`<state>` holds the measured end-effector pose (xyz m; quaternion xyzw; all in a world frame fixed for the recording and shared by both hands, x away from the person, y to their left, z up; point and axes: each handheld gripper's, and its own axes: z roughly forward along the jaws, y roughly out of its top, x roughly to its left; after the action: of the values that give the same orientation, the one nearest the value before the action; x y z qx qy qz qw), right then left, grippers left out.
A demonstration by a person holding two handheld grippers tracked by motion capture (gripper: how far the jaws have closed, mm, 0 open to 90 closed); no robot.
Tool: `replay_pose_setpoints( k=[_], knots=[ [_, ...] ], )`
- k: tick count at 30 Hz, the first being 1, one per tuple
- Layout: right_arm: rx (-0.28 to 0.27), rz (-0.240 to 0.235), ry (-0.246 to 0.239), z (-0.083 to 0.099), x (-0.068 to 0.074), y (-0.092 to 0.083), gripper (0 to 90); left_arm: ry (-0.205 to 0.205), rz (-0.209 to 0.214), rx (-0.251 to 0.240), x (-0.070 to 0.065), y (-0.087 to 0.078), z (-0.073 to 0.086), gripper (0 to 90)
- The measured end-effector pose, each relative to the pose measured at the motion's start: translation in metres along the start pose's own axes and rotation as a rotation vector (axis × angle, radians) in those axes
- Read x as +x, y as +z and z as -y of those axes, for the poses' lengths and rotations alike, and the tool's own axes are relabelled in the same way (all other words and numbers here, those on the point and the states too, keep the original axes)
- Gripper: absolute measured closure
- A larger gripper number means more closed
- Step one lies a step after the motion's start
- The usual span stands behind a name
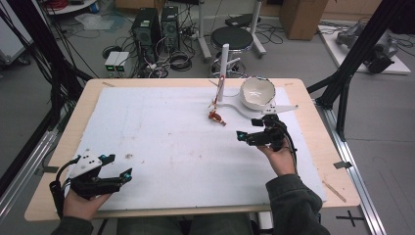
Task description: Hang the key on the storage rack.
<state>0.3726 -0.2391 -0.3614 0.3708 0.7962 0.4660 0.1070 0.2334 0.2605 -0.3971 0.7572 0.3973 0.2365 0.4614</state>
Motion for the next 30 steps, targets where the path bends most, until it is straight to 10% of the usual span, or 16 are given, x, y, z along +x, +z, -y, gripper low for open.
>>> replay_pose_setpoints(
  k=[30],
  knots=[
    [-0.026,-0.018,-0.017,0.027,0.01,-0.024,12.2,-0.002,-0.001,0.003,0.0,0.0,0.0,22.6]
  ],
)
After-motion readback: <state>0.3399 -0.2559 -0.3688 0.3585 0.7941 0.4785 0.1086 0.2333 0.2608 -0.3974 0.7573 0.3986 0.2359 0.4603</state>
